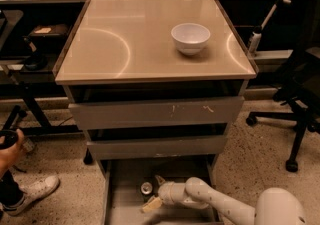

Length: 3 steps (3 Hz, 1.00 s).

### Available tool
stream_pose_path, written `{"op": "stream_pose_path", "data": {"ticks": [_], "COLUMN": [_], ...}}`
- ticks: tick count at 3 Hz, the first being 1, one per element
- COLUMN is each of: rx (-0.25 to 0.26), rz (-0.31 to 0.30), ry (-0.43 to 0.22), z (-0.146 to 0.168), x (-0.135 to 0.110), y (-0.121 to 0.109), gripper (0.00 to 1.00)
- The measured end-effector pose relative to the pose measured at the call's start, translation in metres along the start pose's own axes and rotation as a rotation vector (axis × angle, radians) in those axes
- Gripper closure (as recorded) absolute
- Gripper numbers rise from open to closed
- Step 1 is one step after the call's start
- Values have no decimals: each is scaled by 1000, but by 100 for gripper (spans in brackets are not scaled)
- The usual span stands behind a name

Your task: Pick green can from bottom drawer and place on counter

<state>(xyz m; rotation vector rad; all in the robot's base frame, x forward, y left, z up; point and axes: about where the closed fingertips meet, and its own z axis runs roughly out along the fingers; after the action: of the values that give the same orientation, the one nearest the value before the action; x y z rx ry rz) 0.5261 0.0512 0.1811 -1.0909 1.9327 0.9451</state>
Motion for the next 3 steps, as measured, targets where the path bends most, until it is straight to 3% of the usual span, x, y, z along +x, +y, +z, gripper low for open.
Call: {"op": "stream_pose_path", "data": {"ticks": [2,3], "rx": [-2,-25], "rz": [13,-28], "ry": [-15,-25], "z": [0,7], "x": [1,-8], "y": [6,10], "gripper": [0,0]}}
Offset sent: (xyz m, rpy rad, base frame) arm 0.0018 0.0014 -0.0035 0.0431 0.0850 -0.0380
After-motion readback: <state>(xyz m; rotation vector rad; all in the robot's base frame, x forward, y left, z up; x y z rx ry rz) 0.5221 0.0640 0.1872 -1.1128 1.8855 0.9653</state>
